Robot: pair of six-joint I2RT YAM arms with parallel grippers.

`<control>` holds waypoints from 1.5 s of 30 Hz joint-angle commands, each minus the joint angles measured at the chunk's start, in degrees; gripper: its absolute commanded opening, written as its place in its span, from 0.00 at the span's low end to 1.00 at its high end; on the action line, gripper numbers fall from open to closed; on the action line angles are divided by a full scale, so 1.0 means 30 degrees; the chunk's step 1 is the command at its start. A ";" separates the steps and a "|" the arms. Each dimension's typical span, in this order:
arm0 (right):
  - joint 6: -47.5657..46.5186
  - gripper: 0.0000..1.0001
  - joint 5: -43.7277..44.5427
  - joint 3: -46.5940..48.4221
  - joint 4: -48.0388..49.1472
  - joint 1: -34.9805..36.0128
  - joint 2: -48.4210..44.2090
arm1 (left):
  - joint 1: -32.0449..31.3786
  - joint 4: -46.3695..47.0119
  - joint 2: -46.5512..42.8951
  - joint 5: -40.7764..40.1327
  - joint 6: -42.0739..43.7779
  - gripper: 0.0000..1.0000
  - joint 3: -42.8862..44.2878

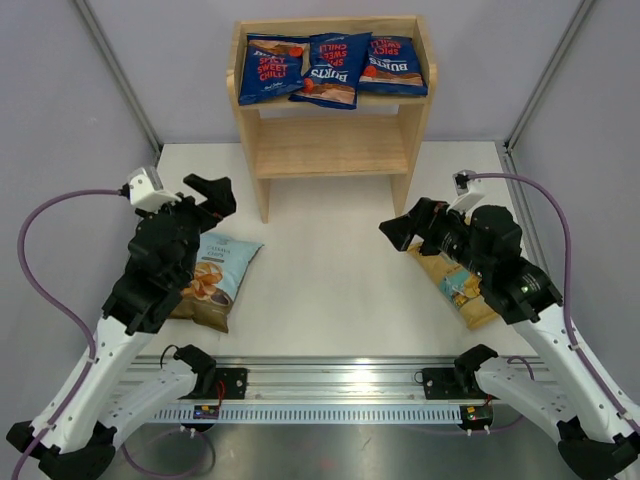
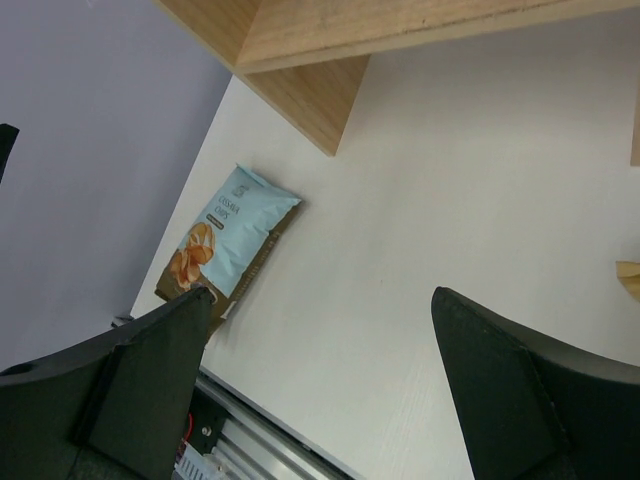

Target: Place and organize the chips bags onto the shelf

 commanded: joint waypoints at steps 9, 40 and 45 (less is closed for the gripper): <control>0.1827 0.99 -0.3204 -0.6047 0.6330 -0.0003 -0.1196 | 0.0139 -0.4136 -0.2364 -0.1569 0.2295 0.99 -0.4104; 0.0539 1.00 -1.4603 -0.8333 1.0759 0.0026 -0.0871 | 1.8798 -0.9009 1.6121 2.3296 1.0705 0.99 0.2841; 0.0746 0.99 -1.5071 -0.8481 1.1403 0.0201 -0.1342 | 1.9447 -0.8274 1.7440 2.4385 1.0643 0.99 0.1902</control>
